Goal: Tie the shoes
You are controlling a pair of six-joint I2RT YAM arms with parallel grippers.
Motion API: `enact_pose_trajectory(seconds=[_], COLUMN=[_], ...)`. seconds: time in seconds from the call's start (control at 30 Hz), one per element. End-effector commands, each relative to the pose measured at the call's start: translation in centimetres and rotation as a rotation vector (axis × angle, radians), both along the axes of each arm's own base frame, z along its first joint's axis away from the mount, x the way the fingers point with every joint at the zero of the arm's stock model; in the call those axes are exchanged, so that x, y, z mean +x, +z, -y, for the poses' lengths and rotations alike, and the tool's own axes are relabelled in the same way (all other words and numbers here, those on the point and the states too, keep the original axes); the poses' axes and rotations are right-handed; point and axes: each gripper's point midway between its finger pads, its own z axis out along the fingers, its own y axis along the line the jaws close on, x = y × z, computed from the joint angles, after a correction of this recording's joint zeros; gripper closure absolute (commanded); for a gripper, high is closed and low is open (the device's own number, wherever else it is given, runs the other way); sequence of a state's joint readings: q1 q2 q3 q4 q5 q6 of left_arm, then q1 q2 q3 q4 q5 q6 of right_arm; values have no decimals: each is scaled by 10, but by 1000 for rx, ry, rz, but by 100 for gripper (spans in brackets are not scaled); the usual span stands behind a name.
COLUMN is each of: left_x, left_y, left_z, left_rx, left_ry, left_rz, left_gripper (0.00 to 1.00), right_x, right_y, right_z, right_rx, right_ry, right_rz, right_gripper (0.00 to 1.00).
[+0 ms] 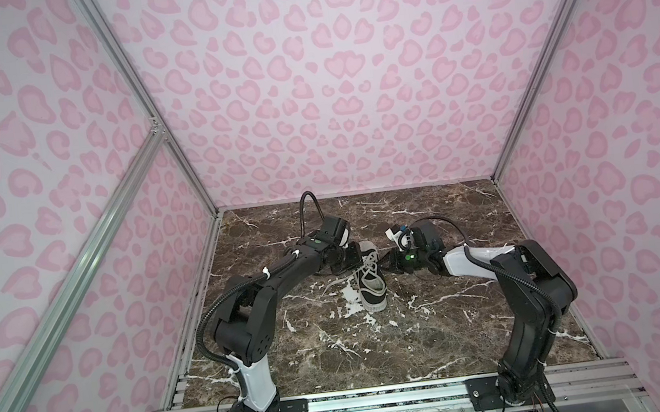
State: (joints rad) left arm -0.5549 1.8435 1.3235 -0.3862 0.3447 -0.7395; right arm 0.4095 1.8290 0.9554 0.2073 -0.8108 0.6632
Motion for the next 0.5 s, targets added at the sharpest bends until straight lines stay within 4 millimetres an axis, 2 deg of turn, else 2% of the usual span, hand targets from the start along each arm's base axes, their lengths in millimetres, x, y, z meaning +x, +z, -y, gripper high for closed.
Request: enact_pose_trajectory(seconds=[0.0,0.47], left_x=[6,4], left_y=[3,1], left_z=[6,12], left_rx=[-27,-40], left_ry=[-1,-6], left_rz=[17,11], left_gripper=[97,97], right_x=[1,1], right_y=[6,7], right_z=[-6,-14], right_rx=[44,85], right_ry=[16,31], right_rz=[16,9], right_gripper=[91,90])
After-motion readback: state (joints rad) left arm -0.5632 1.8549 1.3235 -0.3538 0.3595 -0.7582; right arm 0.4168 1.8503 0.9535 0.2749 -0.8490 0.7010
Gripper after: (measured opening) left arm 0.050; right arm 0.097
